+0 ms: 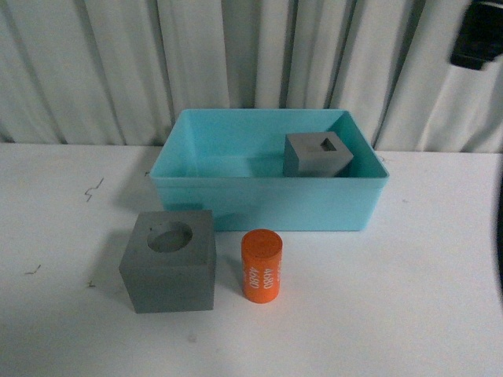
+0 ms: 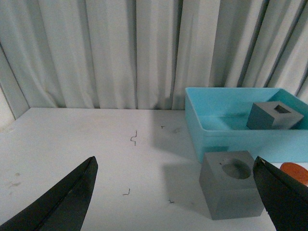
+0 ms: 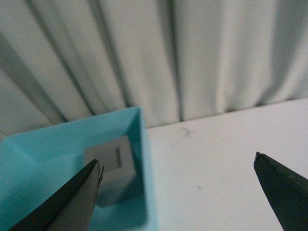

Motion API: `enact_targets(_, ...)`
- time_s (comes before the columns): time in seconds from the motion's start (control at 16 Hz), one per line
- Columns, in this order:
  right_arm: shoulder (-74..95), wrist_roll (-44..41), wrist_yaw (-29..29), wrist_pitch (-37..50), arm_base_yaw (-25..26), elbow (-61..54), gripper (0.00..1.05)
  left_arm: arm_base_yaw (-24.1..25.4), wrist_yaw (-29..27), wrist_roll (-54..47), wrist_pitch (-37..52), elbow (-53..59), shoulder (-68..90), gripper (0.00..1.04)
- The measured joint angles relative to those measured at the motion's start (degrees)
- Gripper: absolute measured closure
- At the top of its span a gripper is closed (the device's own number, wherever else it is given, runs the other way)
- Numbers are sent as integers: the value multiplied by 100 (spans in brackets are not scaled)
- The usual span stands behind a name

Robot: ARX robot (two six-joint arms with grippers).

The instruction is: Place gray and orange parts in blue box

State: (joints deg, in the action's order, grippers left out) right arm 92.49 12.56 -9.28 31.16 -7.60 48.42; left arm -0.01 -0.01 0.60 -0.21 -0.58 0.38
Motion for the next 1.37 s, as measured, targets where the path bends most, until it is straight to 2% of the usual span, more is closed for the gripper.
enact_targets(0.19, -1700, -17, -691, -785, 15, -1786, 6, 0, 0, 0, 0, 0, 0, 7)
enact_targets(0.31, -1974, -35, -693, -673, 15, -2236, 7, 0, 2, 0, 0, 0, 0, 7)
enact_targets(0.37, -1766, -317, -129, 837, 136, -2507, 16, 0, 2, 0, 0, 0, 0, 7)
enact_targets(0.44, -1814, -752, 315, 1858, 199, -2988, 29, 0, -7, 0, 0, 0, 0, 7)
enact_targets(0.5, -2006, -962, 407, 2306, 214, -3373, 40, 0, -2, 0, 0, 0, 0, 7)
enact_targets(0.62, -2621, -1119, 487, 2380, 363, -3648, 64, 0, 2, 0, 0, 0, 0, 7)
enact_targets(0.69, -3038, -1200, 863, 2116, 669, -3971, 86, 0, 2, 0, 0, 0, 0, 7)
enact_targets(0.75, -3265, -1204, 876, 1993, 776, -4109, 97, 0, -13, 0, 0, 0, 0, 7)
enact_targets(0.81, -3401, -1215, 890, 2288, 761, -4286, 103, 0, 0, 0, 0, 0, 0, 7)
enact_targets(0.87, -3486, -1222, 907, 2232, 761, -4389, 103, 0, 2, 0, 2, 0, 0, 7)
enact_targets(1.37, -5914, -1224, 909, 166, 761, -4771, 103, 0, 0, 0, 0, 0, 0, 7)
